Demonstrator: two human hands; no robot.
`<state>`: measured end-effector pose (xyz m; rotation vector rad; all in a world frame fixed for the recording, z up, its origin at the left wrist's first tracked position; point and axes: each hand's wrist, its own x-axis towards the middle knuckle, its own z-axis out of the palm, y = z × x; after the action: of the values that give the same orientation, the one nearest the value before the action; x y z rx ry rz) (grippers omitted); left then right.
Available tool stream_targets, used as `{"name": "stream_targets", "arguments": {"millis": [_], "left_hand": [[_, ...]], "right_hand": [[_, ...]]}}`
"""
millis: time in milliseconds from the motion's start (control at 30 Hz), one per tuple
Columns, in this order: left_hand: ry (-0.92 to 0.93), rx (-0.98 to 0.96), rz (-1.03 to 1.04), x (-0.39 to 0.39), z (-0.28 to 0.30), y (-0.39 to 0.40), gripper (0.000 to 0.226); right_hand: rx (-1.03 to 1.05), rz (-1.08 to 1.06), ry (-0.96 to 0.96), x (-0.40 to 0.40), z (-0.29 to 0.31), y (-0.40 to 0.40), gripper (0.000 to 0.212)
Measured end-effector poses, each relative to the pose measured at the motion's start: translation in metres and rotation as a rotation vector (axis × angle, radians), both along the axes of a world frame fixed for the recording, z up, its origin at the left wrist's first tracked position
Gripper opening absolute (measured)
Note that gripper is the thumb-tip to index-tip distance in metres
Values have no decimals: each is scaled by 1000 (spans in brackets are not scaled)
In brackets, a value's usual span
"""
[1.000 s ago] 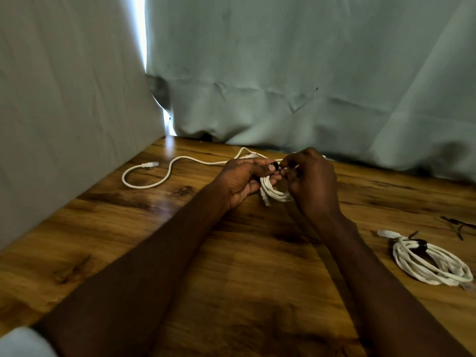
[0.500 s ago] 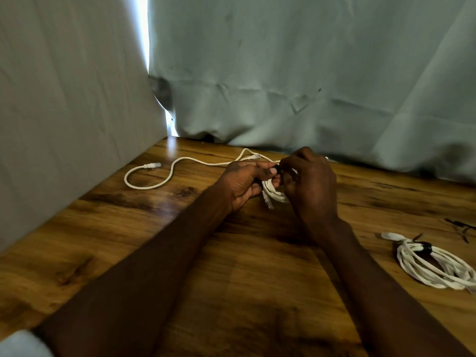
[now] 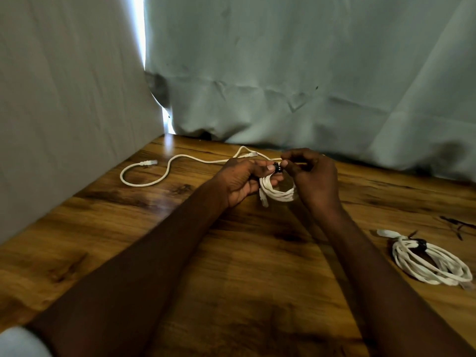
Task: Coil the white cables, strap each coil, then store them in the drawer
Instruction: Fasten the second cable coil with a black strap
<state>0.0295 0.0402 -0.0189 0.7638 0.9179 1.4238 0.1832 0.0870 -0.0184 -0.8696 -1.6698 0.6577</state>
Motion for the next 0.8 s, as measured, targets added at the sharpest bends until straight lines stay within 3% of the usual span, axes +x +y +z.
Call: {"name": "stream_targets", "arguments": {"millis": [200, 400, 500, 667, 800], "left_hand": [[-28, -48, -30, -2, 2, -1, 19], [-8, -117, -32, -1, 4, -3, 24], [-2, -119, -12, 1, 5, -4, 25], [40, -80, 52, 5, 4, -3, 32], [44, -68, 80, 5, 2, -4, 24]], "right_hand": [[-56, 157, 49, 1, 3, -4, 27], [-145, 212, -85, 11, 8, -5, 18], [-195, 184, 13, 5, 6, -8, 16], [-512, 261, 345, -3, 1, -6, 17], [-641, 313, 388, -4, -4, 2, 21]]}}
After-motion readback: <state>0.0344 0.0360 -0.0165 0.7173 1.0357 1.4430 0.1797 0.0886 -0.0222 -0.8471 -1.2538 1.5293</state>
